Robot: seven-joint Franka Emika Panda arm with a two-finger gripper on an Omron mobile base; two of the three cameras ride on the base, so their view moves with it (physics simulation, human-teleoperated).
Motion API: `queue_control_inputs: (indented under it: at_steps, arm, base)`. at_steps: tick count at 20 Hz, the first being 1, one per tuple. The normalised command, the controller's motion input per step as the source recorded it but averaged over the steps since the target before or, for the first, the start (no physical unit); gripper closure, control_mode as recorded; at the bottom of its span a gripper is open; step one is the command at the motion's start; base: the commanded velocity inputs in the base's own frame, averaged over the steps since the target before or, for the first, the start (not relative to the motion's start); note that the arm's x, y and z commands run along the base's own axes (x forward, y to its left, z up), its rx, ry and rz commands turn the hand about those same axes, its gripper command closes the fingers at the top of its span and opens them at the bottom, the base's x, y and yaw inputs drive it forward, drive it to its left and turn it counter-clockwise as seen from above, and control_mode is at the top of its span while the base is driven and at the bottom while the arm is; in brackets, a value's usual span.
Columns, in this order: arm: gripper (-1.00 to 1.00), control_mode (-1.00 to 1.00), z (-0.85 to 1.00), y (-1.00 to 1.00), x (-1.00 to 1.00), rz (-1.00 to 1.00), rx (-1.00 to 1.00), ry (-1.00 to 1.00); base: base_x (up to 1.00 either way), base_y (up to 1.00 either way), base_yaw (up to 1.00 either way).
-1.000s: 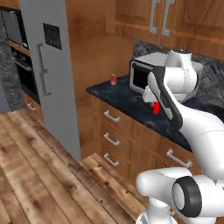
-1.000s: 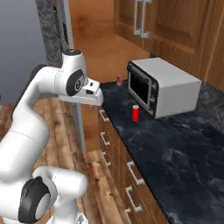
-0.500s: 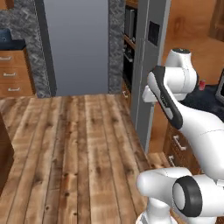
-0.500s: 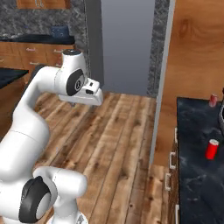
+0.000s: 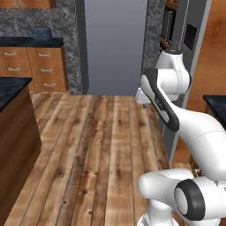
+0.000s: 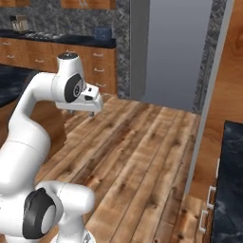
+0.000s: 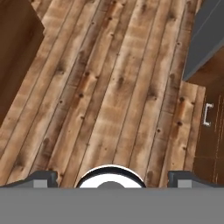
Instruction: Four empty soda cans are scattered around the kitchen. Gather all the cans and cluster them next to the stove for recycling.
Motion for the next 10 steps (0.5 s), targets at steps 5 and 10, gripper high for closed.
queue_control_inputs:
  at_steps: [5,10]
  arm:
    - [-1.00,1.00,0.00,0.00,0.00,0.00,0.00,0.00]
    - [-1.00,1.00,0.00,0.00,0.00,0.00,0.00,0.00]
  base:
    - [0.45,-0.35,0.02]
    - [0.44,-0.32,-0.17]
